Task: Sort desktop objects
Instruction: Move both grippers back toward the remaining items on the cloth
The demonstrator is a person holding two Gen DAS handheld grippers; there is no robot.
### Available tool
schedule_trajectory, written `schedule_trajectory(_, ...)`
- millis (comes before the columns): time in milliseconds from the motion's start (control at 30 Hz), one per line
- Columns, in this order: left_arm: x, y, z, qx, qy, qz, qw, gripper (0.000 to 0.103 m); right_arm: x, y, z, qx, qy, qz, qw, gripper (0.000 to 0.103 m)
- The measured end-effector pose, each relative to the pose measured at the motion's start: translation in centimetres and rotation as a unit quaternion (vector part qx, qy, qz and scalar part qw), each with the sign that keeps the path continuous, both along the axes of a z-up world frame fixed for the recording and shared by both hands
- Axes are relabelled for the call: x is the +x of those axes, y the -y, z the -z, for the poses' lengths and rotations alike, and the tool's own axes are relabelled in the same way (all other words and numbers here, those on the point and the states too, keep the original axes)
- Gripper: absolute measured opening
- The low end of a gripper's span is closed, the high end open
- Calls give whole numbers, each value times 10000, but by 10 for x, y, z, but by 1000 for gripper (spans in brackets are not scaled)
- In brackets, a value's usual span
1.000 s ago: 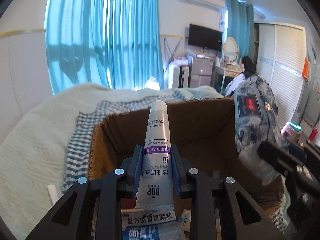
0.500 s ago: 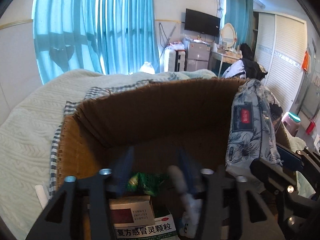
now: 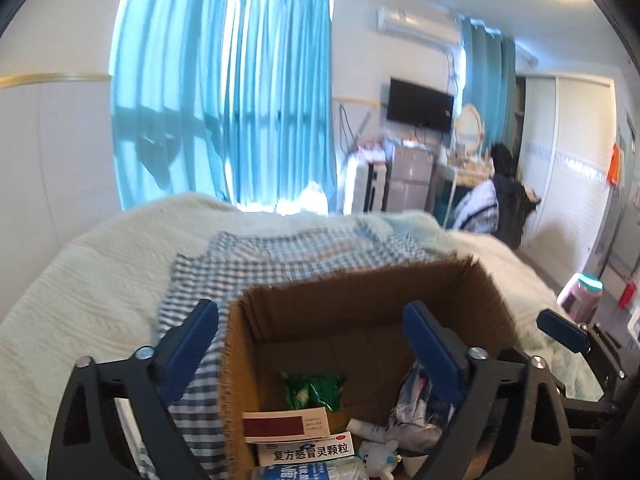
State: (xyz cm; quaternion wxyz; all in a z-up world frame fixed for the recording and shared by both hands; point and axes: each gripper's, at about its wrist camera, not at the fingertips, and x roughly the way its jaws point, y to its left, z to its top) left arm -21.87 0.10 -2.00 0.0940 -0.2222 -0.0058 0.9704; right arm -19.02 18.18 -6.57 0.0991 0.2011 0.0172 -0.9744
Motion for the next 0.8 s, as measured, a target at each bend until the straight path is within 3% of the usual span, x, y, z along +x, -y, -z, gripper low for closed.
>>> schedule_trajectory(33,5,4,-6,42,-83,-42,9999,103,4,-1,-5,-36,-66,7,10000,72)
schedule_trajectory(300,37,35,-40,144,-543,-440,9974,103,43,-7,-44,-218,-622,55,9978,103)
schedule_trajectory(600,65,73,-54,438,-629,-744,9943,103,88,0,-71,-125,-1190,32,9928,103)
schedule_trajectory(800,90,83,-48,278,-752,-877,9929,103,112,-11,-59,-198,-1255,146,9918,103)
